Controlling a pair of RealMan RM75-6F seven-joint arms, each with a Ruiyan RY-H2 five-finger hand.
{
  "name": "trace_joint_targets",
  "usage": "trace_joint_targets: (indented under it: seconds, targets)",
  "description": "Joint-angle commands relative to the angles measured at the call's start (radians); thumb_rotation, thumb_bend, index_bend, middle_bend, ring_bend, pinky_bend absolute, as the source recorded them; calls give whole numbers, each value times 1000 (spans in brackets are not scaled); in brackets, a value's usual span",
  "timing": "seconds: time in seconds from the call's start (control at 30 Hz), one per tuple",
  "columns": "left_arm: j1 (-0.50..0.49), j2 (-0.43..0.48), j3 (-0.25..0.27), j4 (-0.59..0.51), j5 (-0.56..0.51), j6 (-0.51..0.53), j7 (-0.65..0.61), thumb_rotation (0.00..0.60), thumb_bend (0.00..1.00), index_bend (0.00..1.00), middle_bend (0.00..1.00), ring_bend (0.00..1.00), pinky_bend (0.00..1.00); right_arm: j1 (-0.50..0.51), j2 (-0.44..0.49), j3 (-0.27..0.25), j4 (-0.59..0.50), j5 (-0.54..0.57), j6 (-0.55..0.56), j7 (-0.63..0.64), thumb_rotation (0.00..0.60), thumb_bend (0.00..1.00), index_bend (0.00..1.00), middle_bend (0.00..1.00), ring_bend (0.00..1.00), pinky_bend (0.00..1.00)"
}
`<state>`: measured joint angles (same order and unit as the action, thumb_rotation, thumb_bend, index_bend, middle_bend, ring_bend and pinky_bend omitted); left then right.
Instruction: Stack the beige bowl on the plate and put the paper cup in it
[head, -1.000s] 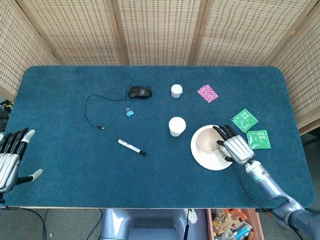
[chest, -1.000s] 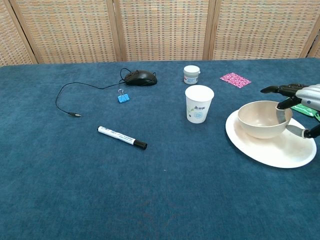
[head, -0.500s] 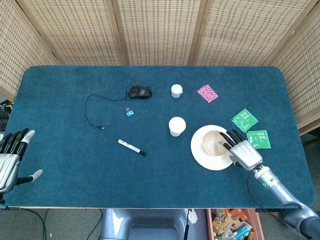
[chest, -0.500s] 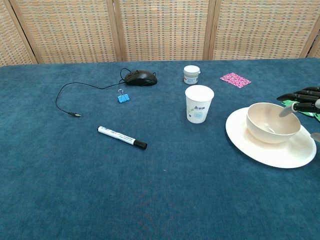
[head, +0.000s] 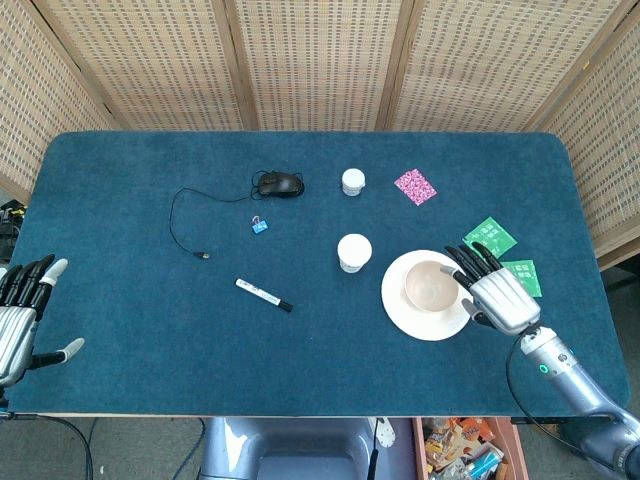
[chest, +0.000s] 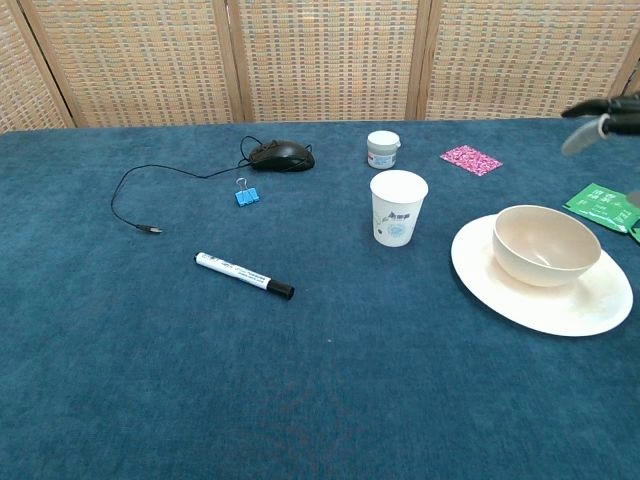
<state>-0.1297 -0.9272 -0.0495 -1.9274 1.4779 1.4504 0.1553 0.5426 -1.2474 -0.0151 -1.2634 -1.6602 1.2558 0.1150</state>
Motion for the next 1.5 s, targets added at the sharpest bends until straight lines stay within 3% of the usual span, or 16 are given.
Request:
trace_joint_targets:
  seconds: [0.03, 0.17, 0.27, 0.5, 0.87, 1.17, 1.5]
  targets:
    - [2, -5, -4, 1, -3, 10, 14, 600, 0, 0, 0, 0, 0, 103, 93, 102, -185, 95, -139, -46, 600, 432, 164, 0, 0, 0]
    - [1, -4, -4, 1, -4, 5, 8, 600, 0, 0, 0, 0, 0, 185, 87, 160, -255, 186, -271, -148, 600, 282, 164, 0, 0, 0]
    - [0, -2, -5, 1, -7, 3, 5, 600, 0, 0, 0, 0, 0, 220, 63, 179, -267, 232, -328, -195, 600, 223, 166, 0, 0, 0]
    - [-8, 3, -13, 2, -31, -13, -5, 600, 0, 0, 0, 0, 0, 319, -57, 224, -257, 370, -446, -316, 600, 225, 268, 0, 0, 0]
    - [-29, 4, -30, 12, -89, -54, -10, 600, 0, 0, 0, 0, 0, 416, -230, 229, -111, 508, -520, -457, 600, 254, 345, 0, 0, 0]
    - [-40, 6, -41, 17, -122, -72, -17, 600, 0, 0, 0, 0, 0, 436, -327, 221, 15, 589, -542, -479, 600, 254, 357, 0, 0, 0]
    - [-46, 9, -46, 21, -139, -81, -25, 600, 0, 0, 0, 0, 0, 440, -378, 202, 104, 573, -552, -446, 600, 255, 395, 0, 0, 0]
